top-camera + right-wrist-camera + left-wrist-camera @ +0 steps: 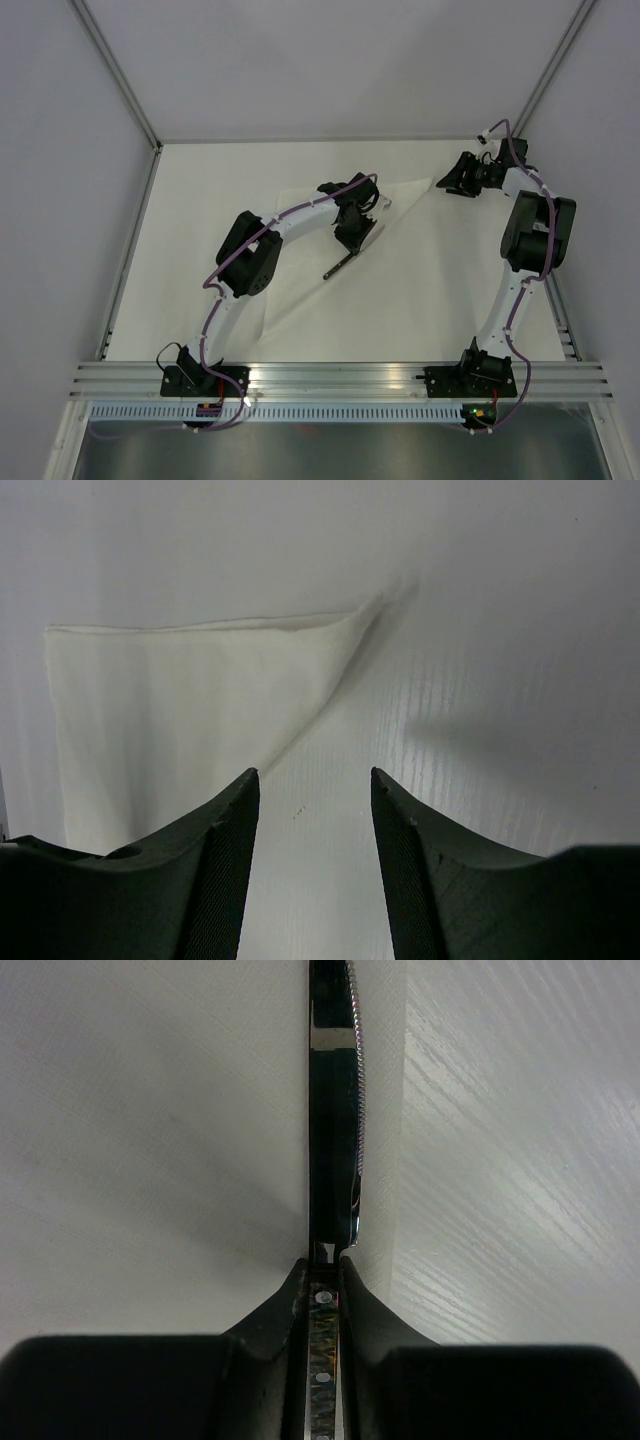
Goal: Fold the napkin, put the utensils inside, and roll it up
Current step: Fold the napkin at the center of the board.
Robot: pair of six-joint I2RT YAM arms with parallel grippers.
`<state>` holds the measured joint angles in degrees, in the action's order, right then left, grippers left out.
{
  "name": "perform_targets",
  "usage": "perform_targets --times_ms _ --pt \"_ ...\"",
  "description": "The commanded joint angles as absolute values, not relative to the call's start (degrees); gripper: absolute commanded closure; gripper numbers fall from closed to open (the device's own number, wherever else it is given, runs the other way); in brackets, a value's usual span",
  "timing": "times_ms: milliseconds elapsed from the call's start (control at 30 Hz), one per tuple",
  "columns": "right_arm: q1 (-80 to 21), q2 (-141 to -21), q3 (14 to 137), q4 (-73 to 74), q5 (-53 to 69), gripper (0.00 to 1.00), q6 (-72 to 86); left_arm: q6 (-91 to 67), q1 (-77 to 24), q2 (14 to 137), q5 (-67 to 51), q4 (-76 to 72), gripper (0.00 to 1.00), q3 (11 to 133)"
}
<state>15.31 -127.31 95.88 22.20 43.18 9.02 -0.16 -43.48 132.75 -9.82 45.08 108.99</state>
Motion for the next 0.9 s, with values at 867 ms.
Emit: perform_targets --times_ms 867 --pt "12.0 -132.6 91.8 1.5 34.0 0.55 22.0 -1.6 -43.9 133.4 -13.2 45.9 0.98 107.1"
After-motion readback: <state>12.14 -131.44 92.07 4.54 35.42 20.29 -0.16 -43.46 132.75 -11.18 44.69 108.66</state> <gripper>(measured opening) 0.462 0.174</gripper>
